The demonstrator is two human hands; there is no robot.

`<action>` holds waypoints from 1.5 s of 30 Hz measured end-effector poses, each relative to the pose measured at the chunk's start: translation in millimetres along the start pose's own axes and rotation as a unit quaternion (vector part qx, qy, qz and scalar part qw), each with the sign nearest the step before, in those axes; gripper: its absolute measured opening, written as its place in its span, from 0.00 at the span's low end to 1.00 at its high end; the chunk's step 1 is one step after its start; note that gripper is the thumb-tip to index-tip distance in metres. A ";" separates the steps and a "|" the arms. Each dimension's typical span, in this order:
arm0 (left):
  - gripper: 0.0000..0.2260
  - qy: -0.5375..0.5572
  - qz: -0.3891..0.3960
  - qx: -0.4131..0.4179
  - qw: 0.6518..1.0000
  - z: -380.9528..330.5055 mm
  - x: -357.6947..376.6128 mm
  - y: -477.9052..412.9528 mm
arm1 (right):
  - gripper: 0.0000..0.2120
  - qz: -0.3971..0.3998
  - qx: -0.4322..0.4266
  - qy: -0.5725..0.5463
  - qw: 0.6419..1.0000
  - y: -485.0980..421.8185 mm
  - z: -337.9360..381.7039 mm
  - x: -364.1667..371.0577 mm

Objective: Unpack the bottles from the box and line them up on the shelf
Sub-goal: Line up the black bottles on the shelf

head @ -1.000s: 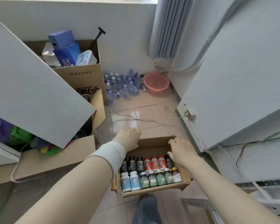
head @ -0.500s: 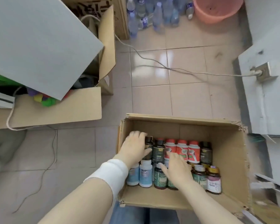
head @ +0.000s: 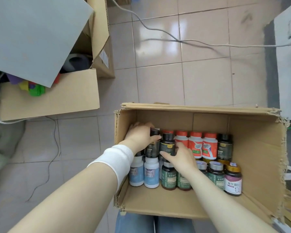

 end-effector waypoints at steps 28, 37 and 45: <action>0.05 0.214 -0.037 0.436 0.873 -183.5 -108.7 389.6 | 0.19 -0.364 -0.093 -0.413 0.830 436.2 -44.7 -125.9; 0.07 0.174 0.031 0.598 0.782 -268.1 -71.3 600.4 | 0.16 -0.524 -0.096 -0.448 0.718 641.6 -111.1 -123.3; 0.07 0.137 0.099 0.692 0.702 -326.7 34.4 758.9 | 0.15 -0.632 -0.070 -0.434 0.639 806.2 -212.3 -74.0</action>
Point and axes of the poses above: each hand's wrist, its own y-axis away from the middle knuckle, its own x-axis out of the palm, z = x × y, the point moved 6 cm from there along -y, towards the middle knuckle
